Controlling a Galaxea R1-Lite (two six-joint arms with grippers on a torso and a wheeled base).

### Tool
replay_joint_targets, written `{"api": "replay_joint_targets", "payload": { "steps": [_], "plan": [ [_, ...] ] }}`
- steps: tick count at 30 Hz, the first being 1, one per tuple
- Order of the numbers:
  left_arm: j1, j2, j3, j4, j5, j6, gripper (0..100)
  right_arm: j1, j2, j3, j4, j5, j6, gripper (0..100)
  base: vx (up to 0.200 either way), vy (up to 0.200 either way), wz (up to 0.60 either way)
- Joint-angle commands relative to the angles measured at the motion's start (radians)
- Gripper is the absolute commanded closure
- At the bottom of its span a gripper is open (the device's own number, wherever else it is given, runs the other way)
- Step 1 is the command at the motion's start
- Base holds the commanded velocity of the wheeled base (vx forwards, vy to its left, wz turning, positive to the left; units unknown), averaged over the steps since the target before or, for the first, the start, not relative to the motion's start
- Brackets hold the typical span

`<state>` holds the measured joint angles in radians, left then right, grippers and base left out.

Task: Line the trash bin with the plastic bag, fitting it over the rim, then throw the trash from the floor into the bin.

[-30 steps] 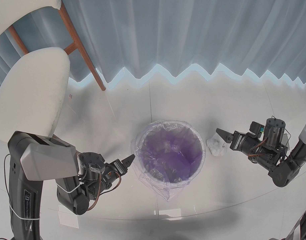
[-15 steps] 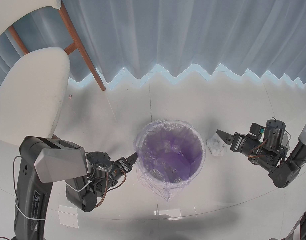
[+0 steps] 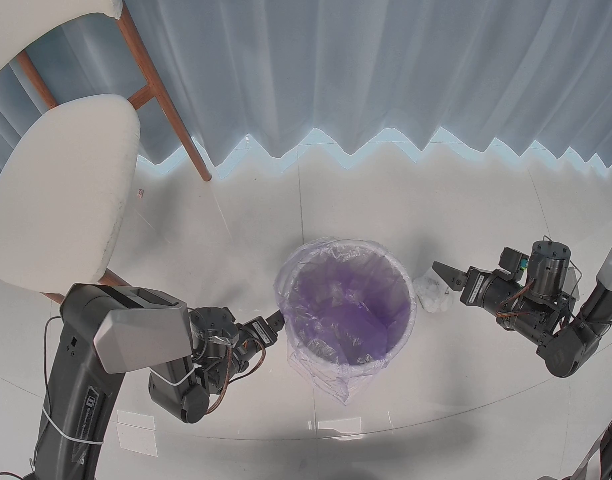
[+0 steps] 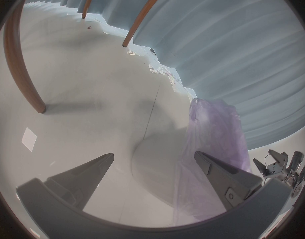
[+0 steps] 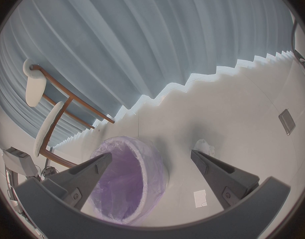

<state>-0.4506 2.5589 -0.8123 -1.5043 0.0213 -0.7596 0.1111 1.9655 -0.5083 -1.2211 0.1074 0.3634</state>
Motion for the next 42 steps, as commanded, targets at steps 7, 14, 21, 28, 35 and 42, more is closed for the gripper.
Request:
{"api": "replay_joint_targets", "payload": {
  "steps": [7,14,21,28,35,42],
  "plan": [
    [0.006,0.112,-0.060,-0.001,0.000,0.128,0,0.001,0.021,0.053,-0.067,0.000,0.002,0,0.000,0.000,0.00],
    [0.006,0.141,-0.097,0.018,0.000,0.164,0,0.001,0.036,0.068,-0.109,-0.002,0.002,0,0.000,0.000,0.00],
    [0.003,0.132,-0.125,0.116,0.003,0.166,0,0.002,0.035,0.086,-0.110,-0.008,0.003,0,0.000,0.000,0.00],
    [0.009,0.109,-0.045,-0.005,0.052,0.194,0,0.004,0.035,0.093,-0.109,-0.018,0.017,0,0.000,0.000,0.00],
    [0.030,-0.183,0.318,-0.007,0.043,0.177,0,0.006,0.035,0.151,-0.110,-0.018,0.015,0,0.000,0.000,0.00],
    [0.013,-0.602,0.567,-0.004,0.052,0.148,0,0.016,0.016,0.225,-0.120,-0.069,0.019,0,0.000,0.000,0.00]
  ]
}}
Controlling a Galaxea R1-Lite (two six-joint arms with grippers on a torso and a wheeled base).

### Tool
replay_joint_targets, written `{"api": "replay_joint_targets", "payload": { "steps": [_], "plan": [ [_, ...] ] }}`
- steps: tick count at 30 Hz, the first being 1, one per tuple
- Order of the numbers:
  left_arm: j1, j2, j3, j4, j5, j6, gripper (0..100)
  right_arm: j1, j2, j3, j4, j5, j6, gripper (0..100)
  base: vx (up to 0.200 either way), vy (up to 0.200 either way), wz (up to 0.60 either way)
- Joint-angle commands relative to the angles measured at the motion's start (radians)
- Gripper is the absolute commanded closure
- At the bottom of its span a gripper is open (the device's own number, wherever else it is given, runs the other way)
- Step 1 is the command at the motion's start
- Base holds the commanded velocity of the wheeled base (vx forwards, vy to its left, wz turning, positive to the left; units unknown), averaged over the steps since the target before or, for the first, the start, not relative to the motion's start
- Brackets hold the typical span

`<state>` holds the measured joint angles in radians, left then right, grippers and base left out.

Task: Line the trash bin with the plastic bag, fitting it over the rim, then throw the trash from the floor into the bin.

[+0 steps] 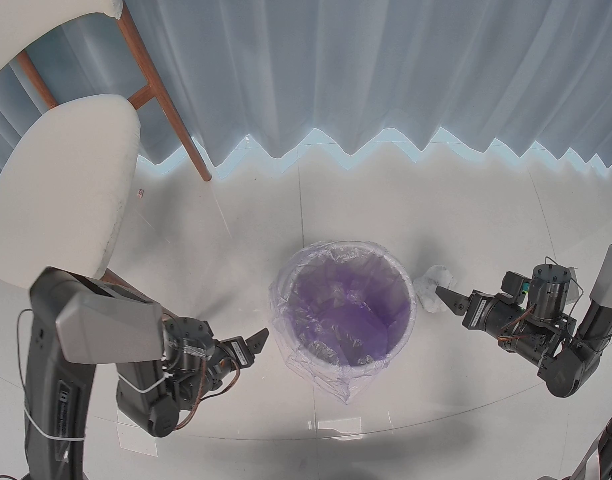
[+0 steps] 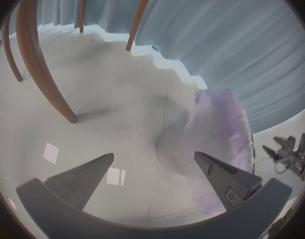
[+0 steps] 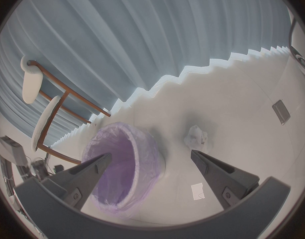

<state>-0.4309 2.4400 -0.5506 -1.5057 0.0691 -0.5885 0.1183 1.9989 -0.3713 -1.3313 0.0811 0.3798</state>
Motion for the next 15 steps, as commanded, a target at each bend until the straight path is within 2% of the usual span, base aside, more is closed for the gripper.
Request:
{"api": "replay_joint_targets", "payload": {
  "steps": [1,6,9,12,15],
  "plan": [
    [-0.019,-0.541,0.337,-0.002,0.008,-0.020,0,0.009,-0.020,0.104,-0.023,-0.052,0.005,0,0.000,0.000,0.00],
    [-0.111,-0.789,0.465,-0.001,0.069,-0.020,0,0.001,-0.060,0.239,-0.152,-0.063,0.037,0,0.000,0.000,0.00],
    [-0.135,-0.895,0.535,-0.001,0.115,-0.019,0,0.000,-0.129,0.344,-0.204,-0.063,0.036,0,0.000,0.000,0.00],
    [-0.128,-0.951,0.551,-0.001,0.167,-0.020,0,-0.002,-0.218,0.371,-0.172,-0.070,0.044,0,0.000,0.000,0.00],
    [-0.129,-1.023,0.551,-0.001,0.255,-0.022,0,-0.040,-0.347,0.371,-0.040,-0.092,0.050,0,0.000,0.000,0.00]
  ]
}}
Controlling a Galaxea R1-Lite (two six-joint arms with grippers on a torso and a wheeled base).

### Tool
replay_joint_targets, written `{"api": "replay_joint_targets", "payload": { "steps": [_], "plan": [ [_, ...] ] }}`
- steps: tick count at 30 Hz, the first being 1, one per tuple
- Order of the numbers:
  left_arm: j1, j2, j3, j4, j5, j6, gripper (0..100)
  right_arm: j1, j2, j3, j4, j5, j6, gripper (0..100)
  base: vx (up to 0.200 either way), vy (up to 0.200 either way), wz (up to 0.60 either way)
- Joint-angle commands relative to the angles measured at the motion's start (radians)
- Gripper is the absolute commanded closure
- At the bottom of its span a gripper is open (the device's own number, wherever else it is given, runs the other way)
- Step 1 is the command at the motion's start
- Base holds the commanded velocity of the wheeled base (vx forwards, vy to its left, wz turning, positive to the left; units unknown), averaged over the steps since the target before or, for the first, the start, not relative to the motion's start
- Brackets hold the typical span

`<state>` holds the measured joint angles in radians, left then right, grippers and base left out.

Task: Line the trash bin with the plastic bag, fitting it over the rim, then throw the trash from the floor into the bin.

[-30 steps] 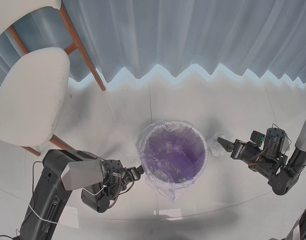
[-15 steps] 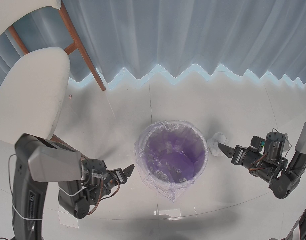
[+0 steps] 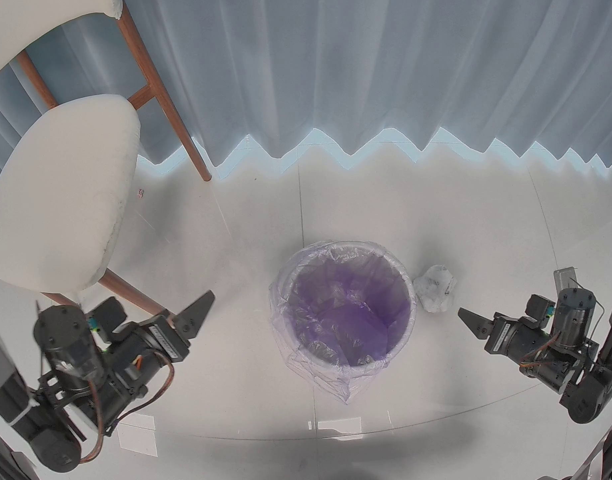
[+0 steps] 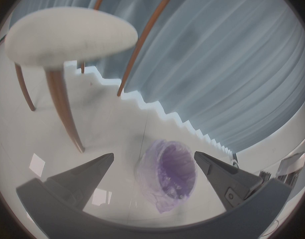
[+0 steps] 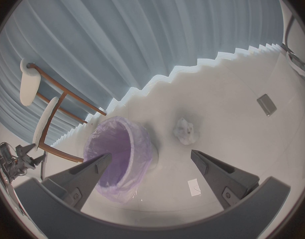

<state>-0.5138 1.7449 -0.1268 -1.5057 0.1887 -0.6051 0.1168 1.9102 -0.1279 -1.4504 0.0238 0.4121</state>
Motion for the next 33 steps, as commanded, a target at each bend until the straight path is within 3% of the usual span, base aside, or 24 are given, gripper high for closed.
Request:
{"api": "replay_joint_targets", "payload": {
  "steps": [1,7,10,15,18,23,28,32,33],
  "plan": [
    [-0.048,-0.343,0.127,0.001,0.156,-0.004,0,-0.040,-0.292,0.128,0.114,-0.041,0.016,0,0.000,0.000,0.00],
    [-0.045,-0.420,0.127,0.001,0.270,-0.004,0,-0.037,-0.494,0.126,0.303,-0.116,0.013,0,0.000,0.000,0.00],
    [-0.023,-0.424,0.127,0.002,0.290,-0.012,0,-0.037,-0.534,0.126,0.326,-0.131,0.016,0,0.000,0.000,0.00],
    [0.015,-0.456,0.127,0.001,0.299,-0.024,0,-0.043,-0.585,0.128,0.387,-0.214,0.028,0,0.000,0.000,0.00],
    [0.018,-0.498,0.127,0.001,0.302,-0.030,0,-0.043,-0.635,0.128,0.444,-0.222,0.030,0,0.000,0.000,0.00],
    [0.020,-0.617,0.127,0.015,0.296,-0.015,0,-0.032,-0.778,0.128,0.670,-0.219,0.024,0,0.000,0.000,0.00],
    [0.011,-0.616,0.127,0.156,0.293,0.033,0,-0.032,-0.800,0.128,0.720,-0.217,0.030,0,0.000,0.000,0.00],
    [-0.037,-0.602,0.127,0.177,0.230,0.025,0,-0.029,-0.798,0.128,0.722,-0.217,0.019,0,0.000,0.000,0.00],
    [-0.051,-0.587,0.127,0.203,0.103,0.015,0,-0.006,-0.798,0.128,0.723,-0.216,0.016,0,0.000,0.000,0.00]
  ]
}}
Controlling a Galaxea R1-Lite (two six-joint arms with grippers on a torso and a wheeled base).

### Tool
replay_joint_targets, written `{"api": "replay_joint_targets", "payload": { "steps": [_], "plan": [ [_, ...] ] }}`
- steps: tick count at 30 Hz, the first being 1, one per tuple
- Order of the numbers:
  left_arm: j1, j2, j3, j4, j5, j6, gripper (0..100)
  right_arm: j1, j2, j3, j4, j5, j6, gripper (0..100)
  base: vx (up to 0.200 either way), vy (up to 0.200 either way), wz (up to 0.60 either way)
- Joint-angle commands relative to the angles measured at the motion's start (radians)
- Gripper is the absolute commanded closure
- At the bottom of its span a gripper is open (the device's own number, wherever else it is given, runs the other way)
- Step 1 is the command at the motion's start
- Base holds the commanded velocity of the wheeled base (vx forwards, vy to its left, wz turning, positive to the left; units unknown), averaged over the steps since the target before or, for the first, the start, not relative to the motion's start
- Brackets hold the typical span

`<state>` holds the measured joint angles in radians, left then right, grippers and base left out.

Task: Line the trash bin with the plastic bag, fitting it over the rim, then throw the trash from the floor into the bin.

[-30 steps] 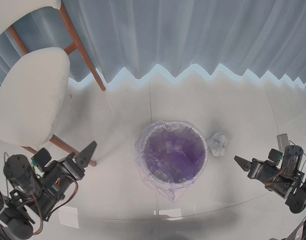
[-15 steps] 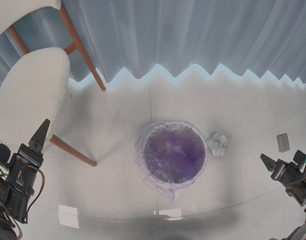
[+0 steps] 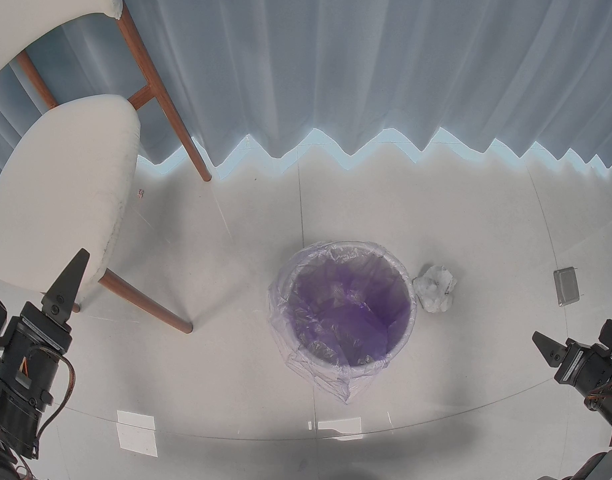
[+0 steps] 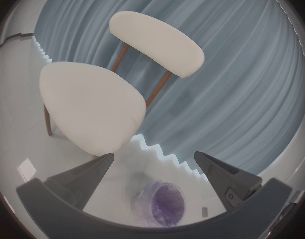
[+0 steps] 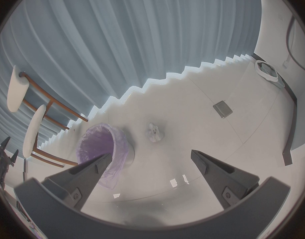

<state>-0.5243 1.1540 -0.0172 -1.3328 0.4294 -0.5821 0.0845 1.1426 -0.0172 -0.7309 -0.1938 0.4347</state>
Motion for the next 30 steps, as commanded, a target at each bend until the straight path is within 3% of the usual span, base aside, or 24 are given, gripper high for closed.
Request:
{"api": "replay_joint_targets", "payload": {
  "steps": [1,3,7,11,13,18,20,24,30],
  "plan": [
    [-0.040,0.012,0.017,0.047,-0.201,-0.016,0,0.043,-0.032,0.017,0.004,0.002,-0.008,0,0.000,0.000,0.00],
    [-0.042,0.036,0.017,0.067,-0.337,-0.035,0,0.054,-0.035,0.016,0.001,0.002,-0.031,0,0.000,0.000,0.00],
    [-0.033,0.116,0.000,0.116,-0.521,-0.113,0,0.058,-0.035,0.016,-0.002,0.002,-0.044,0,0.000,0.000,0.00],
    [-0.013,0.231,-0.116,0.244,-0.676,-0.346,0,0.066,-0.032,0.014,-0.013,0.017,-0.050,0,0.000,0.000,0.00],
    [-0.003,0.296,-0.184,0.296,-0.719,-0.401,0,0.066,-0.032,0.014,-0.016,0.024,-0.053,0,0.000,0.000,0.00],
    [-0.008,0.526,-0.343,0.320,-0.725,-0.357,0,0.084,-0.050,0.003,-0.022,0.042,-0.077,0,0.000,0.000,0.00],
    [-0.010,0.567,-0.380,0.320,-0.693,-0.306,0,0.107,-0.017,-0.064,-0.010,0.120,-0.093,0,0.000,0.000,0.00],
    [-0.005,0.570,-0.369,0.336,-0.643,-0.269,0,0.139,0.163,-0.234,0.099,0.217,-0.094,0,0.000,0.000,0.00],
    [0.020,0.566,-0.234,0.262,-0.570,-0.212,0,0.172,0.494,-0.498,0.093,0.225,-0.122,0,0.000,0.000,0.00]
  ]
}}
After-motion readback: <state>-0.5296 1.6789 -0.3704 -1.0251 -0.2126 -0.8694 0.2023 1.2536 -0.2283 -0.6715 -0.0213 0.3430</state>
